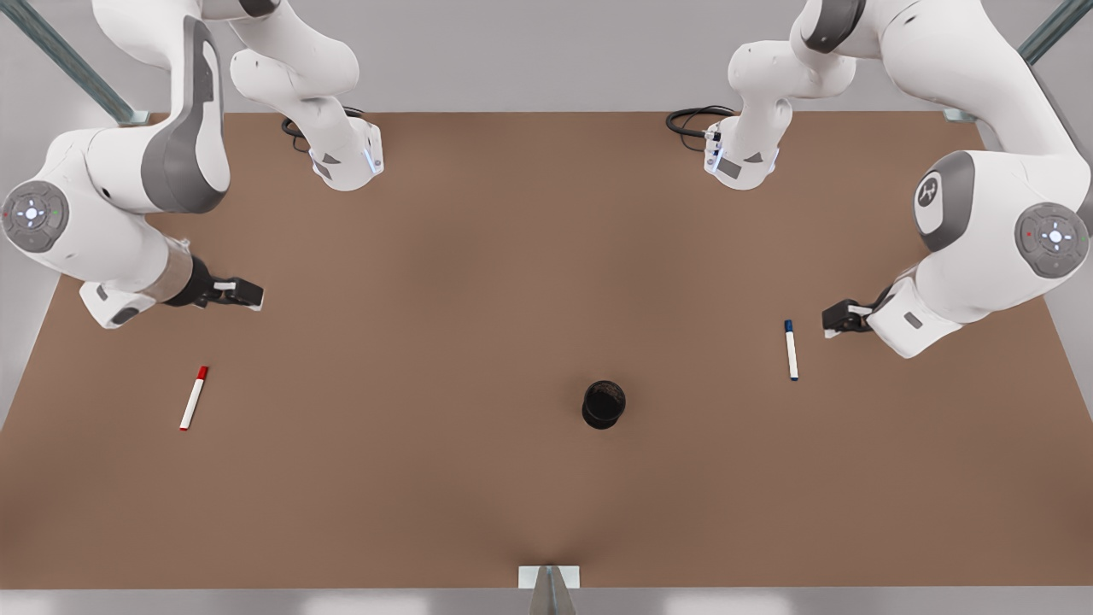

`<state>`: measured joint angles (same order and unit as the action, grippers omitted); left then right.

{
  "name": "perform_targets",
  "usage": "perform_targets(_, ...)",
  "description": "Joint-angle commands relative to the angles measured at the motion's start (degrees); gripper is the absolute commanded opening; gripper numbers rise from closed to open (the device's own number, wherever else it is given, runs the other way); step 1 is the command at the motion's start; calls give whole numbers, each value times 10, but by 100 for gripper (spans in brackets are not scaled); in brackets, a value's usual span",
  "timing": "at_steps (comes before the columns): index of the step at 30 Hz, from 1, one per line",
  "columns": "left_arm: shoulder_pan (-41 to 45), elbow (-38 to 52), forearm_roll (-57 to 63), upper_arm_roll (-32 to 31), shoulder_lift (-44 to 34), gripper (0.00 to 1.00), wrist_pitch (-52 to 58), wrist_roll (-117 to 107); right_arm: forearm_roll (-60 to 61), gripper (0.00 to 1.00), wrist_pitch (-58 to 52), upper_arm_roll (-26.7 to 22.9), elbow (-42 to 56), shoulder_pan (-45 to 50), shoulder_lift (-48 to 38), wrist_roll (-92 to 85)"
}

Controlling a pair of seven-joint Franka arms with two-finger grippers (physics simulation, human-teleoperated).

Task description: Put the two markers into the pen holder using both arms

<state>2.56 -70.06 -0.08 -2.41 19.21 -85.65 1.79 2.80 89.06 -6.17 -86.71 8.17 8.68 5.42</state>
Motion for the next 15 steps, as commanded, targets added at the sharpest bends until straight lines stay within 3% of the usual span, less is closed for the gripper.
perform_targets(1,-2,0,0,0,0,100,-17,19,-10,100,81,0,0,0,0,32)
perform_targets(4,1,-3,-2,2,41,100,-36,15,-11,100,84,-1,0,-4,17,26)
perform_targets(6,-3,-104,-4,3,67,100,-191,-54,8,100,158,-2,0,-25,95,-9)
perform_targets(9,-25,-207,-19,3,64,100,-313,-83,17,100,272,-1,0,-63,181,-46)
perform_targets(12,-30,-285,-19,4,60,100,-397,-82,39,100,320,-1,0,-98,231,-96)
perform_targets(15,-37,-316,-17,4,63,100,-409,-59,71,100,349,-1,0,-134,264,-173)
